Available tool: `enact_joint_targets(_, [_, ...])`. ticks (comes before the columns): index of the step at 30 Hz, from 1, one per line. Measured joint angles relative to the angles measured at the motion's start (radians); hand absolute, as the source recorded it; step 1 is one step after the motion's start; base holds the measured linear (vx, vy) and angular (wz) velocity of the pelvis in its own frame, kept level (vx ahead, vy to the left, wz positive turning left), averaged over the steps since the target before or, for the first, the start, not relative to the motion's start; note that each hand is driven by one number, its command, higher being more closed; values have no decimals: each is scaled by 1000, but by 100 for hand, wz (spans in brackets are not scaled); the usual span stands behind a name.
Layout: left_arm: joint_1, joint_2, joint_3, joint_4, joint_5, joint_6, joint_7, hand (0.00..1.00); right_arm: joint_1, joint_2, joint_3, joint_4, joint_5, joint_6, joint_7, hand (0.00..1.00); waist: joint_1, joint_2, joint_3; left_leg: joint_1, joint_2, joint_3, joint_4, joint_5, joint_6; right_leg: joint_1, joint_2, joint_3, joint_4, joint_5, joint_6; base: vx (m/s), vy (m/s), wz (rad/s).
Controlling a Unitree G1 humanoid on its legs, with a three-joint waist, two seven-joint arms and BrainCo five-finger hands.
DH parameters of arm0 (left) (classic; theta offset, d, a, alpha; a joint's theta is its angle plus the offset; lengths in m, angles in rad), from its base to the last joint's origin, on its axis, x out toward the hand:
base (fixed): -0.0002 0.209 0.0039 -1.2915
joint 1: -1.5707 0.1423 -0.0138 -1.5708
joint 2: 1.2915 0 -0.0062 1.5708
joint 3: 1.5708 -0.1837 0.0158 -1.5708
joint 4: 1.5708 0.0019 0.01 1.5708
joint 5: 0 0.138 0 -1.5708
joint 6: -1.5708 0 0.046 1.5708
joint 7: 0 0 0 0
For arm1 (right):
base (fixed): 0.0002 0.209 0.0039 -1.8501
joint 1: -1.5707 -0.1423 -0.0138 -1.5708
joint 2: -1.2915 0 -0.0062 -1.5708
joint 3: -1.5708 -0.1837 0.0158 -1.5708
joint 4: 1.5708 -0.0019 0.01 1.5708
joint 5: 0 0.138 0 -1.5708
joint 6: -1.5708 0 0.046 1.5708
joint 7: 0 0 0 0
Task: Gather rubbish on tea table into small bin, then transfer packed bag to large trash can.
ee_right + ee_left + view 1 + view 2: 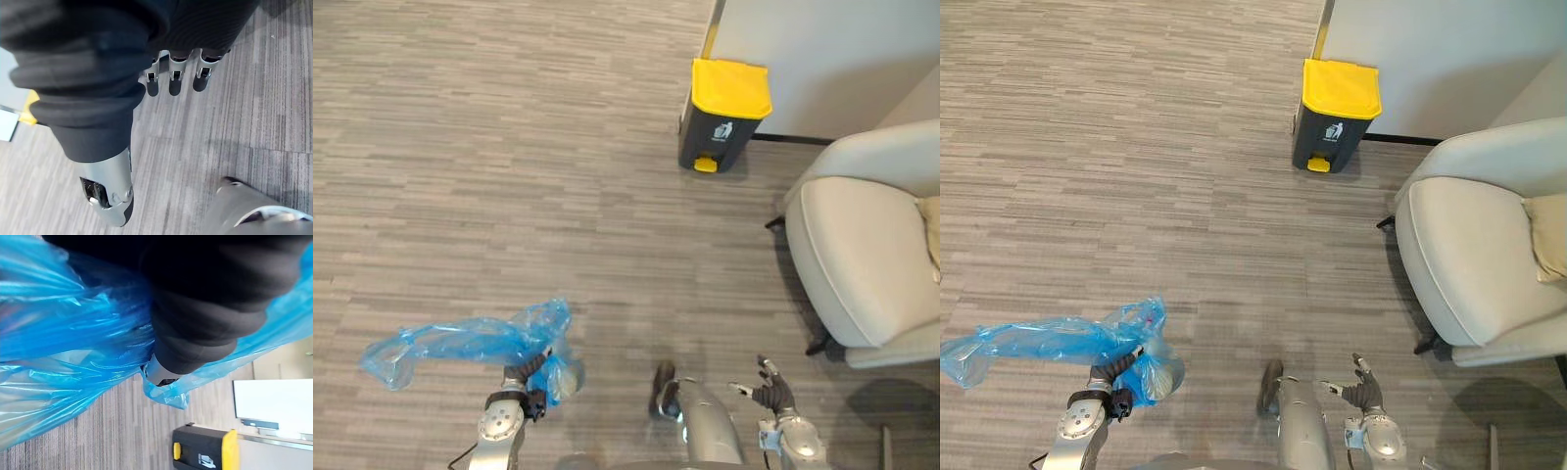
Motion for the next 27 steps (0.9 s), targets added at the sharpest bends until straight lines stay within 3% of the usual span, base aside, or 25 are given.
enact_joint_targets(1, [5,-32,1,0,0,1,1,100,-1,-7,-5,-6,0,1,1,0,-1,8,9,-60,23,-29,215,128,42,63,13,-2,16,-55,-17,904,-218,-27])
enact_joint_targets(2, [21,-66,-1,-2,-1,-1,0,100,-2,-17,-6,-14,1,0,0,0,15,26,15,-150,75,-63,464,239,69,173,53,9,-63,-71,-11,730,-180,-43])
enact_joint_targets(3, [26,-75,-7,-4,-1,-2,-3,100,-4,-19,-7,-22,2,1,-4,0,24,34,19,-199,94,-79,592,207,81,233,80,22,-112,-71,-11,689,-107,-63])
enact_joint_targets(4, [30,-79,-16,-10,-1,-2,-4,100,-5,-9,-5,-58,9,1,-15,0,38,35,24,-293,91,-100,743,135,99,340,103,49,-195,-71,-12,785,-37,-63])
enact_joint_targets(5, [33,-82,-15,-14,-2,-4,-4,100,-6,1,-5,-90,21,-7,-20,0,52,10,36,-383,73,-91,779,89,121,433,105,80,-272,-71,-12,653,-24,-61])
enact_joint_targets(6, [34,-83,-15,-16,-2,-5,-4,100,-8,2,-5,-99,23,-9,-21,0,61,5,36,-427,63,-79,767,70,131,470,104,100,-307,-72,-12,764,10,-73])
enact_joint_targets(7, [46,-82,-15,-32,-2,-6,-6,100,-21,0,-6,-98,41,-10,-23,0,87,-12,37,-515,35,-57,693,48,167,528,97,145,-363,-84,1,623,79,-91])
enact_joint_targets(8, [52,-82,-11,-39,-2,-9,-6,100,-42,-5,-7,-83,43,-10,-24,0,99,-21,43,-585,-11,-63,566,44,172,569,85,183,-395,-101,32,743,114,-96])
enact_joint_targets(9, [59,-82,-11,-40,-1,-9,-7,100,-50,-6,-8,-74,43,-9,-26,0,111,-21,43,-609,-30,-74,473,47,168,587,78,202,-403,-113,50,624,179,-96])
enact_joint_targets(10, [75,-87,-11,-40,-1,-9,-7,100,-57,-11,-8,-59,43,-7,-33,0,122,-20,43,-624,-71,-103,256,76,133,620,63,241,-405,-149,85,507,187,-75])
enact_joint_targets(11, [83,-93,-9,-40,-1,-9,-7,100,-66,-15,-12,-50,43,-8,-34,0,130,-7,38,-621,-86,-127,140,108,111,636,64,262,-405,-170,100,648,284,-104])
enact_joint_targets(12, [94,-93,7,-30,-1,-8,-6,100,-70,-1,-23,-5,42,-1,-42,0,145,-31,31,-605,-106,-121,110,200,181,659,37,314,-394,-213,122,679,304,-63])
enact_joint_targets(13, [84,-93,18,-37,-2,-8,-2,100,-76,7,-20,-1,38,3,-40,0,137,-57,12,-612,-131,-107,153,132,200,645,0,341,-359,-210,129,685,309,-58])
enact_joint_targets(15, [80,-95,27,-50,-1,-10,-1,100,-81,7,-22,-7,37,1,-40,0,138,-64,11,-585,-124,-57,233,22,221,603,-25,394,-192,-219,191,652,295,-47])
enact_joint_targets(16, [81,-94,23,-47,-2,-9,-1,100,-89,8,-19,-8,36,1,-40,0,136,-64,12,-543,-124,-33,242,-22,229,558,-41,399,-45,-195,248,735,330,-73])
enact_joint_targets(17, [81,-85,10,-45,-2,-7,1,100,-95,9,-10,-8,34,-3,-40,0,131,-60,15,-465,-131,-17,227,-66,229,471,-59,394,189,-145,360,602,252,-54])
enact_joint_targets(18, [80,-69,-3,-44,-2,-5,2,100,-91,9,4,-7,30,-3,-41,0,121,-56,18,-401,-133,-8,203,-84,233,418,-70,372,333,-154,355,593,171,-29])
enact_joint_targets(20, [80,-50,-21,-45,-2,-5,14,100,-88,13,26,-13,7,-4,-40,0,88,-51,19,-279,-136,-6,127,-96,236,316,-72,288,446,-196,275,635,68,0])
enact_joint_targets(22, [62,-21,-20,-44,-2,-5,18,100,-77,15,41,-26,-2,-4,-40,0,70,-40,26,-160,-136,-5,25,-96,236,157,-66,202,356,-224,224,612,0,1])
enact_joint_targets(23, [53,-18,-21,-42,-2,-6,18,100,-72,14,40,-31,-2,-4,-40,0,67,-40,26,-140,-135,-9,12,-96,235,128,-61,192,297,-223,223,570,-42,23])
enact_joint_targets(24, [33,-14,-19,-26,-2,-6,18,100,-67,9,39,-29,-2,-3,-40,0,58,-38,26,-101,-132,-19,-12,-95,228,91,-28,199,103,-186,199,471,-51,39])
enact_joint_targets(25, [21,-13,-15,-16,-2,-6,18,100,-64,6,36,-29,-2,-3,-40,0,53,-39,26,-78,-129,-25,-17,-99,198,80,-10,206,-47,-123,182,742,-95,56])
enact_joint_targets(26, [7,-12,0,5,-2,-6,19,100,-59,-3,22,-23,-2,-2,-42,0,45,-30,25,-40,-115,-49,-9,-121,150,91,37,224,-133,82,130,504,-69,42])
enact_joint_targets(27, [4,-26,1,22,-2,-3,19,100,-57,-14,13,-8,-2,-1,-42,0,44,3,15,-37,-88,-70,-2,-125,143,106,50,223,-122,81,129,625,-55,19])
